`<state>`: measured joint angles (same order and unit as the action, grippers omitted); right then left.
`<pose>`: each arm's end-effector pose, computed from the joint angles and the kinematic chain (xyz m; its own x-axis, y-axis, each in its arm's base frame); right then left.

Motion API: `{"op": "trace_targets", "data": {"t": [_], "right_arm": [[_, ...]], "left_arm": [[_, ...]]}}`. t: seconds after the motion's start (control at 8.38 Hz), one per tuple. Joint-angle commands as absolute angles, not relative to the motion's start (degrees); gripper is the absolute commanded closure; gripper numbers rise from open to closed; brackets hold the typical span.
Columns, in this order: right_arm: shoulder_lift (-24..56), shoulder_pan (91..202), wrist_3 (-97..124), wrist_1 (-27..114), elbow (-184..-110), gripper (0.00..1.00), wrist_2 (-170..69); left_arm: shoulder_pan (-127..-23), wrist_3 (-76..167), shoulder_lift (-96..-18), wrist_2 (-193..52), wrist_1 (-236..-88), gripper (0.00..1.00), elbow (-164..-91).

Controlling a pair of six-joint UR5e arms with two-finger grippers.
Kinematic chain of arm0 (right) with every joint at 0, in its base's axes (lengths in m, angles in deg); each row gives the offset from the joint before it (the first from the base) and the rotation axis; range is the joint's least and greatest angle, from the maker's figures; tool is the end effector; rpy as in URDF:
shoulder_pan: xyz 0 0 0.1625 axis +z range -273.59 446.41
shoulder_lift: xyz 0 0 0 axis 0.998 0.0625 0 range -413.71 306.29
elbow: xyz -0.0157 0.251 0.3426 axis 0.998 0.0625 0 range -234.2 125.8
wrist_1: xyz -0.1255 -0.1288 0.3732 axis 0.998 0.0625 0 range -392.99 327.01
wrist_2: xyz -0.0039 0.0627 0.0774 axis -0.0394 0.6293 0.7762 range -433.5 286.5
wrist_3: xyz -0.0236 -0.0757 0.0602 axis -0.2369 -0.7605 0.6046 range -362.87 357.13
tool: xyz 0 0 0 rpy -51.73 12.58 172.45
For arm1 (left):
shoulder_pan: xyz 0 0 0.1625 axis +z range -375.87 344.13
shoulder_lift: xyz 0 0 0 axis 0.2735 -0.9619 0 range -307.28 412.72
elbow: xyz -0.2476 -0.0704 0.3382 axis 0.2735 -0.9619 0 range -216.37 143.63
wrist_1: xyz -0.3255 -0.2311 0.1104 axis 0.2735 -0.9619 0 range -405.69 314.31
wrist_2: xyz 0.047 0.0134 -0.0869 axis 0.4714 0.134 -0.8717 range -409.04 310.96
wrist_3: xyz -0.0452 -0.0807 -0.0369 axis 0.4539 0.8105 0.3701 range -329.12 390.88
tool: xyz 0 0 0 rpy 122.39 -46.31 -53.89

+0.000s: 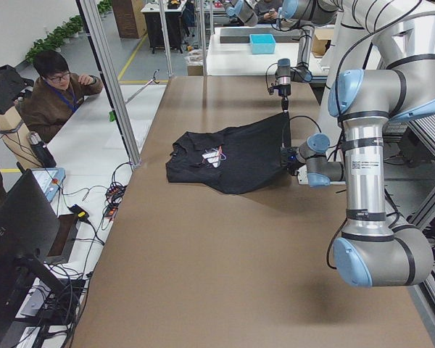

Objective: Fold clothes
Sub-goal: 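Close both grippers on the hem corners nearest the robot, then lift the hem with both grippers and fold it toward the collar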

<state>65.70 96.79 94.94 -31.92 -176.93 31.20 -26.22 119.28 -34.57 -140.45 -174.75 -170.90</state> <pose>-0.2513 -0.1558 0.4067 -0.0279 0.1287 0.9913 0.0800 0.9888 -0.1261 0.3565 -0.1981 0.2429 0.1602 -0.0010 -0.9871 0.1513 0.9882 0.0236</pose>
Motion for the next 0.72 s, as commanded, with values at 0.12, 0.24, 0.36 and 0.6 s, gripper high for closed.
{"op": "trace_targets", "data": {"t": [0.12, 0.24, 0.36, 0.6], "right_arm": [[69.8, 96.6, 97.4, -42.2, -175.8, 1.0, 36.5], [68.9, 96.9, 97.4, -42.2, -175.0, 1.0, 35.9], [67.6, 99.5, 97.3, -42.0, -173.1, 1.0, 35.8], [60.3, 107.8, 97.2, -40.4, -168.2, 1.0, 37.6]], "left_arm": [[-26.7, 119.6, -31.3, -147.1, -174.9, 1.0, -176.9], [-27.0, 119.6, -32.0, -147.0, -174.8, 1.0, -175.9], [-28.0, 119.6, -34.4, -146.6, -174.8, 1.0, -173.7], [-33.3, 119.3, -42.3, -147.7, -174.3, 1.0, -167.5]]}}
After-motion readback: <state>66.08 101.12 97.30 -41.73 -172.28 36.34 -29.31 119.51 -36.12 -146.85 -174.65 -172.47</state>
